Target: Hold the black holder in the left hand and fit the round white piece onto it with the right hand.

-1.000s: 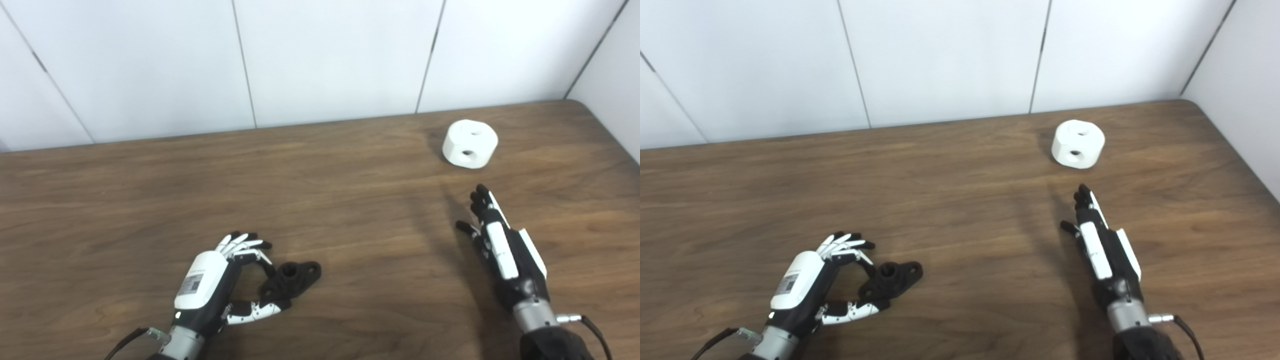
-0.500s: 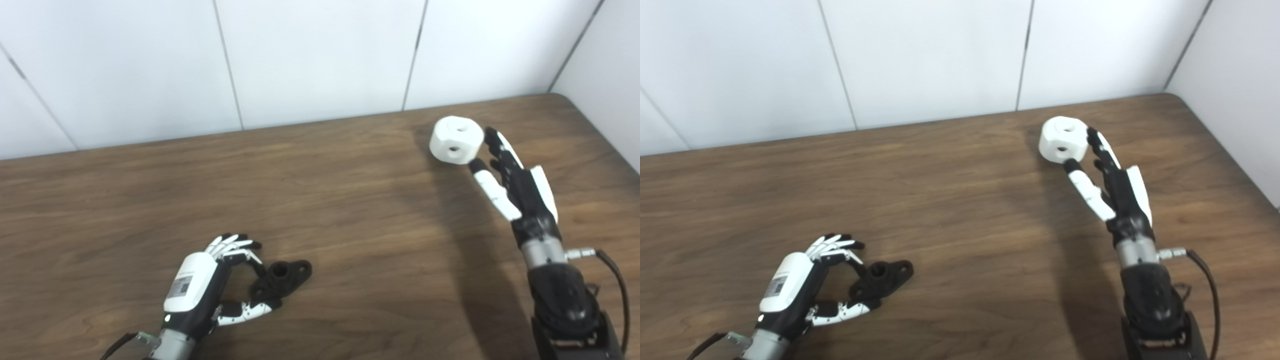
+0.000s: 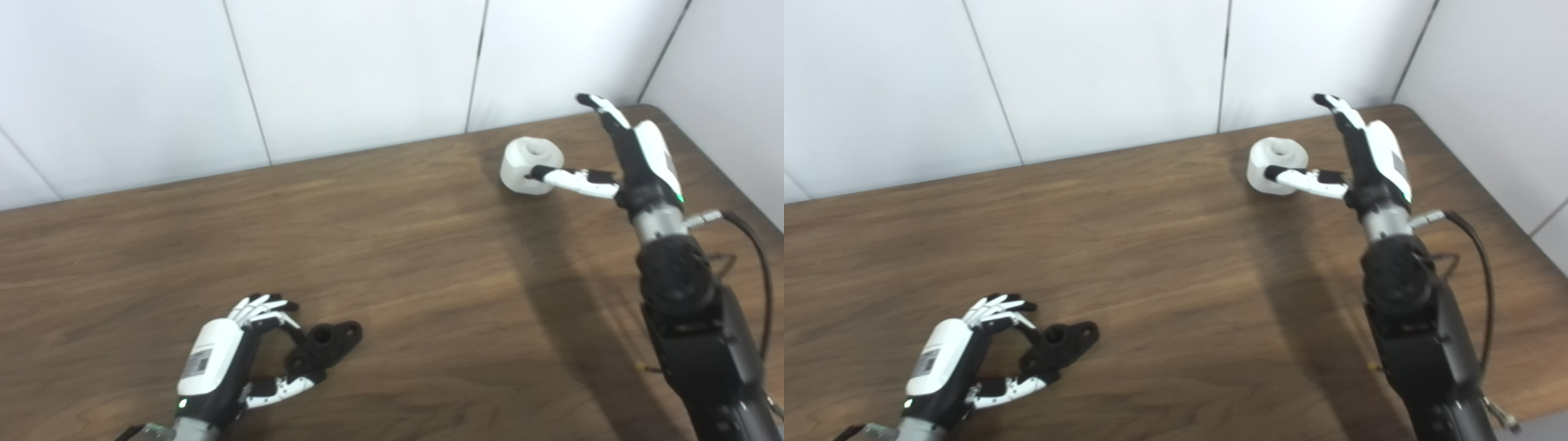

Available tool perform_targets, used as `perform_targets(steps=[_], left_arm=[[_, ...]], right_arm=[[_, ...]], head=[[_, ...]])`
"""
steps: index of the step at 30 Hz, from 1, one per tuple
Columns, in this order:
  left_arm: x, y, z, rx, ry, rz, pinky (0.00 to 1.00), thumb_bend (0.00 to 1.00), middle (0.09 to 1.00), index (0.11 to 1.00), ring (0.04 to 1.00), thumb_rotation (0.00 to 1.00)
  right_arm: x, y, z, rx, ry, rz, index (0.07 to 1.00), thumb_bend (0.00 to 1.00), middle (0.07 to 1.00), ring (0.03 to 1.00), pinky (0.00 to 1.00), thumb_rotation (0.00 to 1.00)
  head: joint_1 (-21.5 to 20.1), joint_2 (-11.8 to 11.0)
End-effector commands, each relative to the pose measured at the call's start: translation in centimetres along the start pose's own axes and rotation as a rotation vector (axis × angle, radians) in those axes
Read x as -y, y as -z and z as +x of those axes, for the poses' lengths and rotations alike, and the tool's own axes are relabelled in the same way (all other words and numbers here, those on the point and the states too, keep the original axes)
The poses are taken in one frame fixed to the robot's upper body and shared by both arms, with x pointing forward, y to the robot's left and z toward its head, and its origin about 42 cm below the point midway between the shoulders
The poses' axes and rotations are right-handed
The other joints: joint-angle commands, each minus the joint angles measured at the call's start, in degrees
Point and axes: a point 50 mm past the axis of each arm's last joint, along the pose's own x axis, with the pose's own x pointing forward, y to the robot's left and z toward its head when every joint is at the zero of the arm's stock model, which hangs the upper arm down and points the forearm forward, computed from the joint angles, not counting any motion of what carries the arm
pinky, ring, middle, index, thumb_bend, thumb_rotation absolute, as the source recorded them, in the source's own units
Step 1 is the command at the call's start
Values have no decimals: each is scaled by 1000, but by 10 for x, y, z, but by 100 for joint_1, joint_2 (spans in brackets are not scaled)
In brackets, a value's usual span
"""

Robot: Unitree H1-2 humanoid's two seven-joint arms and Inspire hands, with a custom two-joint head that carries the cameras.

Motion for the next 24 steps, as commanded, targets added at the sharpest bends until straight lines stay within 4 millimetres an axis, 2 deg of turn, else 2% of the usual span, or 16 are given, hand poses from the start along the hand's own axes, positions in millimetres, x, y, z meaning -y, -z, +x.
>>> perform_targets(steps=[1,11,16,19,24], left_arm=[[-2,12,-8,-49,30,27,916,518,770,486,867,42],[-6,9,-10,-46,33,46,894,519,761,486,853,43],[-7,9,-10,-57,32,34,903,519,765,486,861,42],[-8,8,-10,-54,32,35,901,519,764,486,862,42],[-6,8,-10,-62,34,48,896,519,763,486,858,43]], right_arm=[[18,-12,18,54,44,-56,873,790,945,967,946,398],[26,-17,64,11,-54,-184,858,854,950,988,879,254],[29,-19,83,2,-119,-272,832,904,945,989,878,255],[31,-22,93,-7,-151,-308,812,924,940,982,841,237],[32,-20,104,-36,-191,-332,800,927,942,998,867,213]], head=[[-36,-16],[19,79],[21,110],[183,146],[279,153]])
